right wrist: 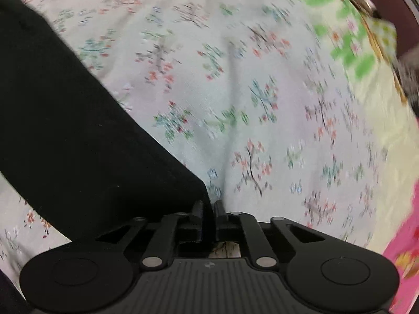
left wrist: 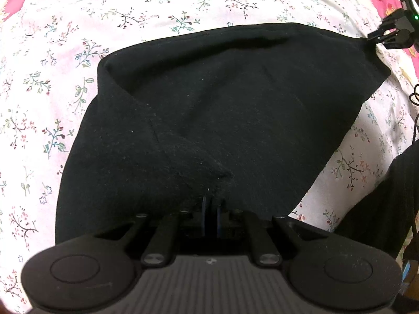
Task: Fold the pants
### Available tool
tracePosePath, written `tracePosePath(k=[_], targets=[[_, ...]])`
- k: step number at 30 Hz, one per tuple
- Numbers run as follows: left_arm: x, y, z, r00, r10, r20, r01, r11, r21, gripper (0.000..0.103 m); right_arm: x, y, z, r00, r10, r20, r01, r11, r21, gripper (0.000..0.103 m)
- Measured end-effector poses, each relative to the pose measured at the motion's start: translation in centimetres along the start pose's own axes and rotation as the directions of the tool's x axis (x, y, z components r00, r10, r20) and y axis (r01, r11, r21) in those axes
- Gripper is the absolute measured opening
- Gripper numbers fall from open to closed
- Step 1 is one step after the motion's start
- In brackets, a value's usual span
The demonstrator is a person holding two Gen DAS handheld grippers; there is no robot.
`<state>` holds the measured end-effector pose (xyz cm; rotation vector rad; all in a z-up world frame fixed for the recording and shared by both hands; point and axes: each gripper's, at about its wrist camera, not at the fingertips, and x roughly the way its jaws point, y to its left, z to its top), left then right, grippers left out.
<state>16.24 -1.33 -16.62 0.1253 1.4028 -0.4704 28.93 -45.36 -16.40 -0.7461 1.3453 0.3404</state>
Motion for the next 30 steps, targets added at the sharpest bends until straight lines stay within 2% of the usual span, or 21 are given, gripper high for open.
tracePosePath(k=[1,3,6,9,10,12,16,17,21,30], targets=[[0.0,0.0,0.0,1.0,0.0,0.0,0.0,1.0,-0.001,0.017,0.4,0.1,0.4,1.0,0.014,-0.012,-0.014,1.0,-0.019,0.013],[0.0,0.1,0.0,1.0,-0.005,0.002,0.005,1.0,-0.011,0.017,1.4,0.4,0.9,0.999,0.033,-0.024,-0.034,0.998,-0.048,0.027],[0.0,0.5,0.0,1.0,-0.01,0.007,0.01,1.0,-0.03,0.017,3.2,1.1,1.4,0.997,0.048,-0.06,-0.054,0.994,-0.094,0.027],[0.0,0.7,-0.1,1.0,-0.012,0.009,0.012,0.999,-0.031,0.017,4.3,1.0,1.4,0.995,0.059,-0.078,-0.064,0.996,-0.062,0.027],[-0.1,0.7,-0.1,1.0,-0.013,0.01,0.013,0.999,-0.029,0.017,4.2,0.8,1.3,0.995,0.062,-0.081,-0.065,0.997,-0.043,0.026],[-0.3,0.8,-0.2,1.0,-0.014,0.012,0.015,1.0,-0.021,0.018,3.6,0.8,0.7,0.995,0.049,-0.091,-0.051,0.998,-0.023,0.006],[-1.2,0.9,-0.5,1.0,-0.024,0.018,0.023,1.0,0.005,0.017,0.5,2.1,-2.8,0.997,0.04,-0.069,-0.04,0.999,0.0,0.004],[-1.6,0.9,-0.6,0.999,-0.024,0.021,0.024,1.0,0.012,0.017,-0.4,2.5,-3.4,0.997,0.047,-0.063,-0.046,0.999,0.016,0.002],[-3.2,1.2,-1.2,0.999,-0.015,0.038,0.014,1.0,0.02,0.017,-3.7,4.0,-5.5,0.997,0.064,-0.037,-0.062,0.997,0.053,0.002],[-7.2,1.5,-2.2,0.996,0.016,0.084,-0.02,0.999,0.048,0.017,-8.9,6.1,-7.8,0.999,0.039,-0.002,-0.038,0.995,0.096,0.001]])
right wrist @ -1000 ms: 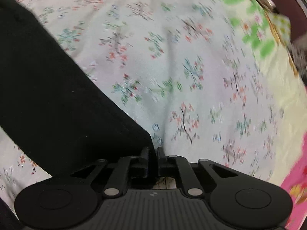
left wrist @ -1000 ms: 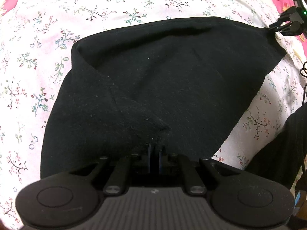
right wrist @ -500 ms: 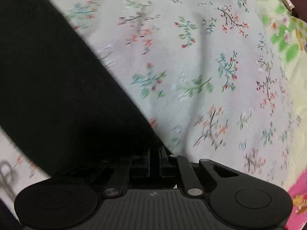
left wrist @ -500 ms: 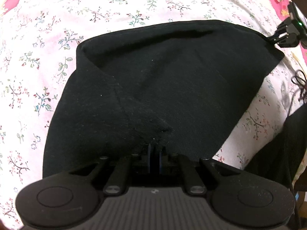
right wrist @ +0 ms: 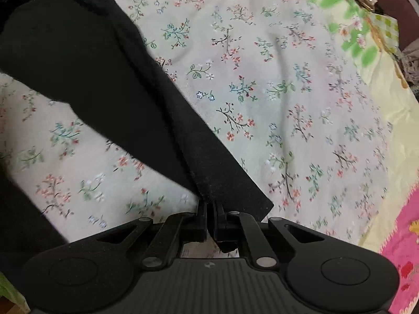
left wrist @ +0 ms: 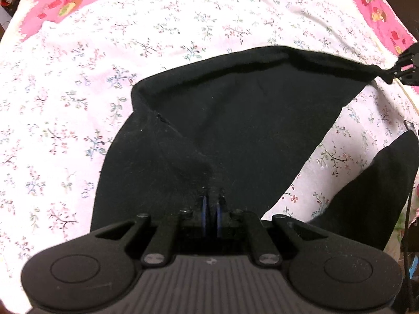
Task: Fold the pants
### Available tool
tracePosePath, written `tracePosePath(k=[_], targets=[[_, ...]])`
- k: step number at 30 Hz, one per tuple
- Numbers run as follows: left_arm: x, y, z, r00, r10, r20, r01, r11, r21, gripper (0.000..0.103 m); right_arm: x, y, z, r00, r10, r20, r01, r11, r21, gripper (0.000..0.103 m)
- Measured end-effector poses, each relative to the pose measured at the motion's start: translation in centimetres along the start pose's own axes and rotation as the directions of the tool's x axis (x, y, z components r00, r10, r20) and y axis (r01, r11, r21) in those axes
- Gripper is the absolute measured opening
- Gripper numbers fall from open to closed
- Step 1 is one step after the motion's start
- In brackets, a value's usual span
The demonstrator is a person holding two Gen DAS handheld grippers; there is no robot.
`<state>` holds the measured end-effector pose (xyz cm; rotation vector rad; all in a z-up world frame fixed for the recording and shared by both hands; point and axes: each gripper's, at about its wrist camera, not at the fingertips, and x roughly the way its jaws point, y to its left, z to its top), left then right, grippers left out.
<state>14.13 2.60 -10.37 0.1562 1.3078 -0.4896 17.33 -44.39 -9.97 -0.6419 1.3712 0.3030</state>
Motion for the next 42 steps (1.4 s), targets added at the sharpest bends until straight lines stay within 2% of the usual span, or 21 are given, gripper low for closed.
tracePosePath(k=[8,15,18,27,29,30,31,32,33,35,36,37,38,42], targets=[[-1.5,-0.1,-1.5,1.0,0.006,0.001,-0.006,0.999,0.04,0.017,-2.9,1.4,-1.8,1.0,-0.015,0.012,0.015,1.0,-0.012,0.001],[-4.2,0.6,-3.3,0.999,0.031,-0.014,-0.03,0.997,0.064,0.017,-4.5,3.7,-4.1,0.998,-0.038,-0.051,0.036,0.999,-0.041,0.0],[-5.1,0.8,-4.3,0.999,0.032,-0.02,-0.03,0.997,0.066,0.017,-5.2,4.0,-5.2,0.996,-0.054,-0.076,0.053,0.999,-0.014,0.0],[-3.7,0.3,-5.5,0.999,0.013,-0.031,-0.01,0.996,0.093,0.017,-3.7,7.2,-5.1,0.997,-0.013,-0.07,0.014,1.0,0.01,0.0],[-3.5,0.4,-5.4,0.999,0.005,-0.035,-0.002,0.996,0.088,0.017,-3.3,7.9,-5.0,0.996,-0.073,-0.041,0.072,0.997,-0.035,0.0],[-3.4,0.3,-5.4,0.999,0.005,-0.037,-0.001,0.996,0.09,0.017,-3.4,8.1,-4.9,0.995,-0.103,-0.02,0.101,0.993,-0.054,0.004],[-3.3,0.3,-5.4,0.999,0.009,-0.041,-0.005,0.996,0.092,0.017,-3.5,8.2,-4.9,0.992,-0.127,0.005,0.127,0.989,-0.073,0.013],[-3.2,0.2,-5.3,0.999,0.01,-0.042,-0.006,0.996,0.091,0.017,-3.5,8.5,-4.9,0.989,-0.142,0.03,0.144,0.984,-0.102,0.041],[-3.1,0.3,-5.3,0.999,0.006,-0.044,-0.003,0.996,0.087,0.017,-3.5,8.8,-4.9,0.989,-0.141,0.048,0.146,0.98,-0.133,0.059],[-3.3,0.7,-5.3,0.999,0.002,-0.046,0.001,0.997,0.077,0.017,-3.3,9.6,-5.1,0.99,-0.125,0.066,0.136,0.973,-0.189,0.068],[-3.1,0.7,-5.2,0.999,0.001,-0.048,0.003,0.997,0.074,0.017,-3.0,9.8,-5.2,0.991,-0.116,0.066,0.127,0.972,-0.2,0.069],[-2.8,0.5,-5.1,0.999,0.0,-0.051,0.003,0.997,0.072,0.017,-2.5,10.0,-5.3,0.991,-0.117,0.06,0.127,0.971,-0.203,0.069],[-2.5,0.4,-5.1,0.999,-0.002,-0.055,0.005,0.997,0.071,0.017,-1.5,10.2,-5.5,0.986,-0.158,0.047,0.164,0.962,-0.218,0.069],[-1.3,-0.1,-4.9,0.997,-0.001,-0.079,0.007,0.997,0.077,0.017,2.8,10.8,-6.4,0.975,-0.223,0.015,0.218,0.929,-0.301,0.064]])
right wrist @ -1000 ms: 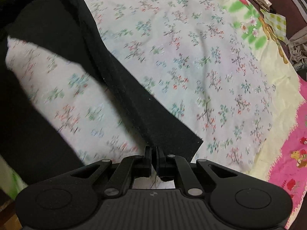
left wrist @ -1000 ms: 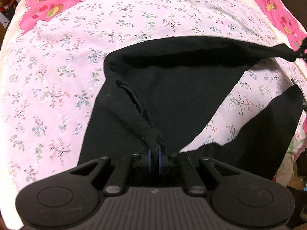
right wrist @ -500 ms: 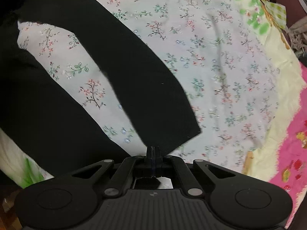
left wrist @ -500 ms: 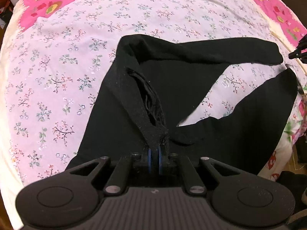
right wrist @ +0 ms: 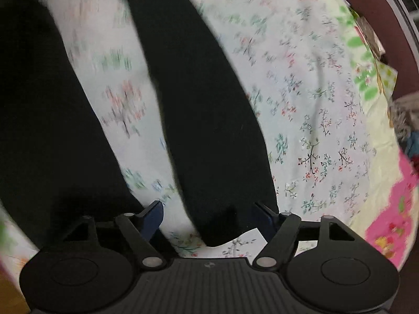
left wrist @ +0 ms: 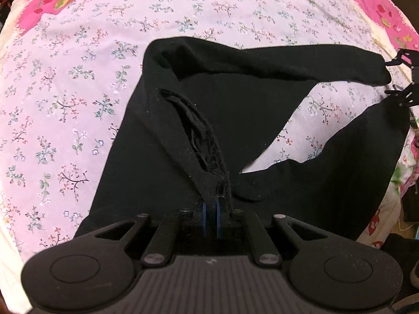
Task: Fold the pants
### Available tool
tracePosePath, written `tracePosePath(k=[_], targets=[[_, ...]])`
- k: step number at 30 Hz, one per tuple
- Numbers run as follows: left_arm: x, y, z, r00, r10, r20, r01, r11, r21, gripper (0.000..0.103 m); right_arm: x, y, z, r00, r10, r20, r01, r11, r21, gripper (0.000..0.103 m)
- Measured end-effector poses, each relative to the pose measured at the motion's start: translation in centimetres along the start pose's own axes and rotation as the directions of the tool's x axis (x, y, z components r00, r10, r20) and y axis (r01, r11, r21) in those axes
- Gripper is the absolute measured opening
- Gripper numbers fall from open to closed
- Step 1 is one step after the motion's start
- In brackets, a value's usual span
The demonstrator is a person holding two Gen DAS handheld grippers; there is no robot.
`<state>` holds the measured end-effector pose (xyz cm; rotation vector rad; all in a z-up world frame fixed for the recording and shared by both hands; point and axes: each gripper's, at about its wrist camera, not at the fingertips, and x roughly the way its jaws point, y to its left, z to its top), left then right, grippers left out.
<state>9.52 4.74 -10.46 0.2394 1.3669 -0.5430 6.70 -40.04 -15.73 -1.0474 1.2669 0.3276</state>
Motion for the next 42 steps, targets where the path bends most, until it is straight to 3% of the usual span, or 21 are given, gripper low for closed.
tracePosePath(k=[1,5,6,9,13,20,23,26,29,32,37,40,42], targets=[[0.3,0.0,0.0,1.0,0.0,-0.007,0.0,1.0,-0.001,0.017,0.7,0.2,-0.1,1.0,-0.007,-0.011,0.007,1.0,-0.004,0.062],[1.0,-0.3,-0.2,0.999,0.008,-0.038,-0.007,1.0,0.009,0.017,3.0,-0.2,0.1,0.999,0.038,-0.031,-0.036,0.998,0.043,0.029],[1.0,-0.2,-0.1,0.999,0.009,-0.042,-0.009,1.0,0.01,0.017,3.0,-0.7,0.2,0.998,0.052,-0.03,-0.049,0.996,0.08,0.017],[0.8,0.0,0.1,0.999,0.011,-0.045,-0.011,1.0,0.013,0.017,1.8,-2.4,0.0,0.997,0.079,-0.021,-0.075,0.986,0.148,0.002],[-0.7,0.5,0.4,0.999,0.027,-0.028,-0.026,0.999,0.042,0.017,-1.9,-4.8,-0.3,0.996,0.089,0.01,-0.089,0.973,0.214,0.0],[-5.3,1.1,-0.4,0.999,0.038,0.03,-0.04,0.997,0.07,0.015,-7.8,-6.1,-0.6,1.0,0.011,0.022,-0.015,0.982,0.189,0.0],[-6.5,0.3,-1.7,1.0,0.013,0.007,-0.014,0.995,0.096,0.014,-8.2,-5.6,-1.0,1.0,0.004,-0.009,-0.003,0.987,0.16,0.0],[-6.5,-0.6,-3.2,0.999,0.04,-0.009,-0.039,0.992,0.122,0.014,-8.4,-4.8,-1.7,0.999,0.011,-0.036,-0.006,0.989,0.147,0.0],[-6.6,-1.1,-3.6,0.999,-0.007,0.045,0.004,0.998,0.06,0.015,-8.3,-3.8,-1.4,0.999,0.025,-0.034,-0.019,0.988,0.156,0.0],[-4.9,-3.1,-3.6,0.994,0.026,0.109,-0.03,0.999,0.037,0.02,-8.1,-2.9,-1.0,0.999,0.04,-0.031,-0.035,0.989,0.145,0.0],[0.1,-7.7,-4.3,0.967,0.183,0.175,-0.19,0.981,0.026,0.03,-7.5,-2.7,-1.7,0.998,0.051,-0.043,-0.044,0.988,0.145,0.0],[2.8,-9.4,-4.7,0.931,0.305,0.203,-0.309,0.951,-0.012,0.033,-6.9,-2.4,-2.2,0.997,0.061,-0.043,-0.055,0.989,0.139,0.0],[4.4,-9.8,-4.8,0.894,0.408,0.186,-0.408,0.912,-0.039,0.039,-6.5,-2.1,-2.3,0.997,0.071,-0.04,-0.065,0.989,0.133,0.0]])
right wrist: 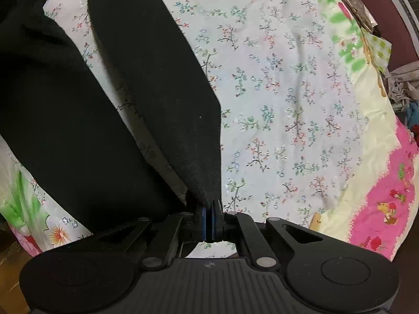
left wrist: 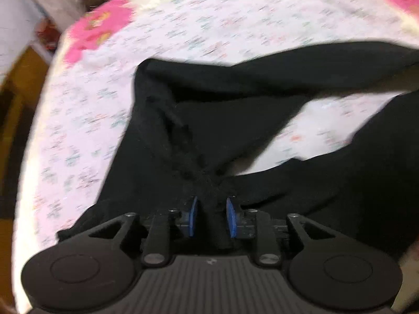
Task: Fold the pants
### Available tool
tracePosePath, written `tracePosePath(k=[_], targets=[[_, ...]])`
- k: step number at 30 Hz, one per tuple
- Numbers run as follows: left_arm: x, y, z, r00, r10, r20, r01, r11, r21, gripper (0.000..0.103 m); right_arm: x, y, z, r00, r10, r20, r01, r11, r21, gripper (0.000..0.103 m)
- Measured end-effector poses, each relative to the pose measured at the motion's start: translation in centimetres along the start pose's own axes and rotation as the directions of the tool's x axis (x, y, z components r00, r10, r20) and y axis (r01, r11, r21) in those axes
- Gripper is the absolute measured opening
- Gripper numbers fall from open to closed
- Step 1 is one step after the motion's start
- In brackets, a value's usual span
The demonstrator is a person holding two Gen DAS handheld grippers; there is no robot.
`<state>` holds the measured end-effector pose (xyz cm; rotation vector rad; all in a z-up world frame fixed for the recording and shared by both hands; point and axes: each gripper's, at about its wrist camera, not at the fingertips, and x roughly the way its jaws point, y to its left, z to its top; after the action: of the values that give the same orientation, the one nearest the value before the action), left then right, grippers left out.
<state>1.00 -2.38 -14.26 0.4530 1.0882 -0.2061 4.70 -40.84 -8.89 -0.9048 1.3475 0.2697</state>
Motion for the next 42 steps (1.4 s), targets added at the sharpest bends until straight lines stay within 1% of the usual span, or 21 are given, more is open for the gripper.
tracePosePath(k=[3,5,8,10,11,12,13,14,16,17,18,19,20,21,22,24,27,31,35,39,42], targets=[[1.4,-0.5,-0.5,0.998,0.066,-0.02,-0.066,0.997,-0.025,0.05,0.7,0.2,-0.3,1.0,0.016,0.007,-0.016,1.0,-0.005,0.0],[1.1,-0.9,-0.7,0.995,0.095,-0.011,-0.095,0.996,0.001,0.05,0.8,0.1,-0.5,1.0,0.023,0.015,-0.023,1.0,-0.006,0.0],[0.5,-2.4,-0.8,0.996,0.094,0.002,-0.094,0.995,0.029,0.051,0.9,-0.1,-0.7,0.999,0.024,0.03,-0.024,1.0,0.006,0.0],[1.5,-3.3,-0.7,0.99,0.139,-0.016,-0.138,0.989,0.048,0.051,0.9,0.0,-0.8,0.999,0.025,0.036,-0.025,1.0,0.005,0.0],[2.0,-3.0,-0.6,0.985,0.168,-0.032,-0.166,0.985,0.043,0.051,0.9,0.0,-0.8,0.999,0.027,0.039,-0.027,1.0,0.002,0.0],[2.9,-2.6,-0.5,0.98,0.19,-0.058,-0.189,0.982,0.018,0.052,0.9,0.0,-0.8,0.999,0.028,0.042,-0.028,1.0,-0.001,0.0],[3.5,-2.0,-0.5,0.978,0.191,-0.084,-0.193,0.981,-0.021,0.053,0.8,0.1,-0.9,0.999,0.028,0.047,-0.028,1.0,-0.003,0.0],[4.0,-1.4,-0.5,0.977,0.184,-0.103,-0.191,0.98,-0.054,0.056,0.8,0.1,-1.0,0.998,0.029,0.05,-0.029,1.0,-0.001,0.0],[4.3,-0.1,-0.5,0.977,0.18,-0.111,-0.19,0.978,-0.09,0.057,0.7,0.0,-1.2,0.998,0.032,0.058,-0.033,0.999,0.004,0.0],[4.1,0.5,-0.4,0.976,0.187,-0.11,-0.198,0.975,-0.101,0.054,0.7,0.0,-1.2,0.998,0.033,0.062,-0.033,0.999,0.006,0.0],[3.6,1.2,-0.2,0.978,0.175,-0.109,-0.188,0.975,-0.115,0.046,0.7,0.0,-1.2,0.997,0.034,0.064,-0.034,0.999,0.005,0.0],[3.2,1.6,-0.1,0.982,0.153,-0.106,-0.166,0.978,-0.123,0.042,0.8,0.1,-1.2,0.997,0.035,0.068,-0.035,0.999,0.002,0.0],[2.8,2.1,0.1,0.985,0.139,-0.103,-0.151,0.981,-0.121,0.032,0.8,0.1,-1.3,0.997,0.035,0.072,-0.035,0.999,-0.001,0.0],[2.6,2.6,0.2,0.985,0.127,-0.114,-0.141,0.983,-0.118,0.025,0.9,0.0,-1.4,0.997,0.037,0.074,-0.037,0.999,-0.003,0.0],[2.7,3.2,0.4,0.985,0.107,-0.136,-0.125,0.984,-0.125,0.025,1.0,0.0,-1.4,0.997,0.036,0.074,-0.035,0.999,-0.005,0.0],[2.5,4.7,0.7,0.987,0.071,-0.146,-0.094,0.983,-0.156,0.024,0.9,-0.1,-1.5,0.997,0.033,0.077,-0.033,0.999,-0.004,0.0],[0.5,6.4,1.5,0.989,0.065,-0.13,-0.084,0.985,-0.149,0.023,0.0,-0.2,-1.7,0.996,0.021,0.09,-0.021,1.0,-0.005,0.0],[-2.8,9.4,3.0,0.991,0.107,-0.078,-0.116,0.985,-0.127,0.023,-1.5,-0.6,-1.8,0.994,-0.036,0.103,0.039,0.999,-0.032,0.0],[-6.5,11.5,3.0,0.982,0.186,-0.033,-0.188,0.98,-0.07,0.023,-3.4,-1.7,-1.8,0.99,-0.075,0.118,0.08,0.996,-0.04,0.0],[-7.8,12.6,0.4,0.97,0.233,-0.072,-0.234,0.972,-0.008,0.023,-5.5,-2.8,-3.6,0.989,-0.101,0.104,0.106,0.993,-0.043,0.0],[-7.8,11.6,-2.1,0.957,0.269,-0.113,-0.262,0.963,0.071,0.023,-6.1,-2.4,-5.6,0.993,-0.109,0.056,0.112,0.992,-0.058,0.0]])
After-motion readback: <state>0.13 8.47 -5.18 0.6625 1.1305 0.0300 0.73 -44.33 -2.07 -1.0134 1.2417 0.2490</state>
